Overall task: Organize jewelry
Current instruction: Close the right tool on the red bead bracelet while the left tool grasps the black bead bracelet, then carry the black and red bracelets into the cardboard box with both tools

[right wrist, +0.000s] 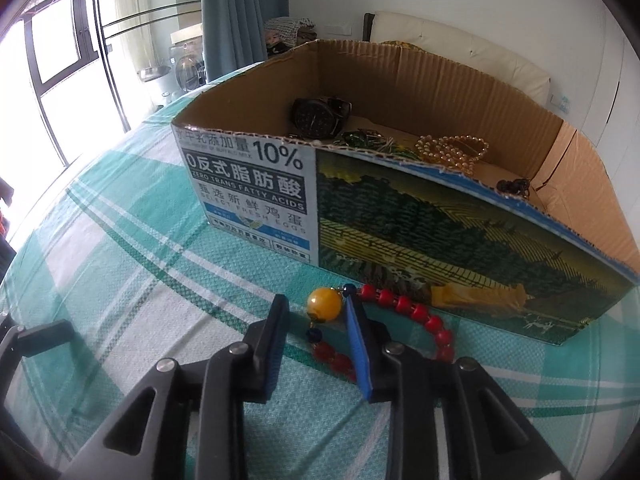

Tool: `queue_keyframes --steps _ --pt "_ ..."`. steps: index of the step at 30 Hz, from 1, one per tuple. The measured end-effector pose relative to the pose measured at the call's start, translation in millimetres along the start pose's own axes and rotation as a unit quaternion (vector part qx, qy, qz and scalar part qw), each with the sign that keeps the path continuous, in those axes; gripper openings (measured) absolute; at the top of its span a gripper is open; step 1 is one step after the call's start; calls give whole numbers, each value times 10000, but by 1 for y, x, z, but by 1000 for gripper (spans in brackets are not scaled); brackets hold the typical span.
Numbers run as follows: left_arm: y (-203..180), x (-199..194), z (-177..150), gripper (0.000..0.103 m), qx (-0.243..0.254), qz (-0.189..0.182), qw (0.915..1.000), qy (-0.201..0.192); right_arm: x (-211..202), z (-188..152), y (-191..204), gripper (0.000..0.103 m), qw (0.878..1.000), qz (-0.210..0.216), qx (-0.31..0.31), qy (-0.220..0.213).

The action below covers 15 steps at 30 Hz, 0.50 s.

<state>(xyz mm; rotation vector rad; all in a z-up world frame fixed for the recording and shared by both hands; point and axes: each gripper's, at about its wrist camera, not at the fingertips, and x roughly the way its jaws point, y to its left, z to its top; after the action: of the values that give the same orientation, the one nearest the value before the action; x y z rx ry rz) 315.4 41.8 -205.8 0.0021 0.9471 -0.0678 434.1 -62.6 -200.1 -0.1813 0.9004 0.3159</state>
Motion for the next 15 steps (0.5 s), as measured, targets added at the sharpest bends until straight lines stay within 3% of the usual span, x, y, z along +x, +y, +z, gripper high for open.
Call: queue_keyframes --steps 2,5,8,10,11,13,15 --pt "-2 0 0 94 20 17 10000 4 -2 -2 -5 18 10000 12 42 21" --pt "-5 -3 -1 84 69 -22 10000 -37 -10 -10 -14 17 9999 36 105 38" --pt "-14 -9 -4 61 182 -148 9997 -81 -21 -24 -21 17 9998 54 173 36" --pt "-20 -12 -4 25 268 -277 9992 -71 -30 -35 -28 16 9996 79 257 40" --pt "-23 -14 -5 17 292 -376 9989 -49 -34 -41 -32 17 9994 110 316 45" --pt "-27 -16 -4 10 309 -466 9984 -39 -44 -52 -40 17 9989 174 434 47" --pt "-27 -20 -3 10 275 -653 9974 -93 -56 -62 -48 17 9979 294 578 49"
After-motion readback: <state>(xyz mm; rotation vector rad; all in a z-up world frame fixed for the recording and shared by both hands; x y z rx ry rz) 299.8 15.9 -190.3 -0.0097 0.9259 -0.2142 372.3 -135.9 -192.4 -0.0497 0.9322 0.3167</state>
